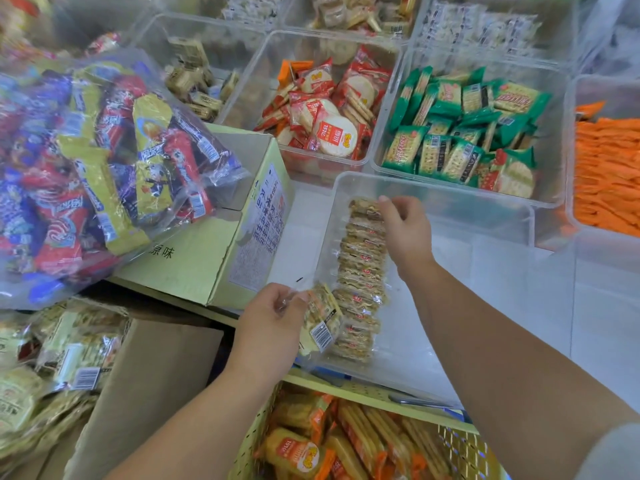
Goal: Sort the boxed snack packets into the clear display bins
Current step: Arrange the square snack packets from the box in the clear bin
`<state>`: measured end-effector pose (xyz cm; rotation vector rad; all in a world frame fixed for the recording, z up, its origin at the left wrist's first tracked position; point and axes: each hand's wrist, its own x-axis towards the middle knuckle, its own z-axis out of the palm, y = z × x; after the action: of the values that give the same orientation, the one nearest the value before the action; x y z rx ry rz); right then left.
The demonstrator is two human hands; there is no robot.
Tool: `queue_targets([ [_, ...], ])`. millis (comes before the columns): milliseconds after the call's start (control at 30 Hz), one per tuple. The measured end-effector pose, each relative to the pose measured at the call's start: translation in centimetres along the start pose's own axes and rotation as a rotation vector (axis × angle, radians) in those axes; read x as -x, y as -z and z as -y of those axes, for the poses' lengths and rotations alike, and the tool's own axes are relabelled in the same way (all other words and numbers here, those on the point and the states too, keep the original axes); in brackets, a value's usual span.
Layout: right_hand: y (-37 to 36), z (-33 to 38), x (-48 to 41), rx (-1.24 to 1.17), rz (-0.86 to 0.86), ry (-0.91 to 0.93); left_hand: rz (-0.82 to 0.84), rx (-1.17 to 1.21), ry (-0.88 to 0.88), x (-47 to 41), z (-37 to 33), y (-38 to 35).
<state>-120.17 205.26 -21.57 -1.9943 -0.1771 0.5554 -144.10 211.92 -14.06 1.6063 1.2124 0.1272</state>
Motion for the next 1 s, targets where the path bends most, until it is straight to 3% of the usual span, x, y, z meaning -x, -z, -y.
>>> queue_targets([
  [100,-0.4,0.2,-0.4,-0.121,-0.124,-0.167,0.057,-0.002,0.005,-0.4,-0.5,-0.4],
  [267,-0.9,0.4,-0.9,-0.200,-0.078,-0.354,0.225,0.048,0.047,-0.5,-1.0,-1.2],
  [867,-1.0,-0.9,-2.6,0.000,0.017,-0.451,0.241,0.101,0.066,-0.7,-1.2,-2.0],
  [1000,-1.1,-0.5,-1.3,-0.095,-0.104,-0.391,0.239,0.120,0.095,-0.6,-1.3,-1.8],
])
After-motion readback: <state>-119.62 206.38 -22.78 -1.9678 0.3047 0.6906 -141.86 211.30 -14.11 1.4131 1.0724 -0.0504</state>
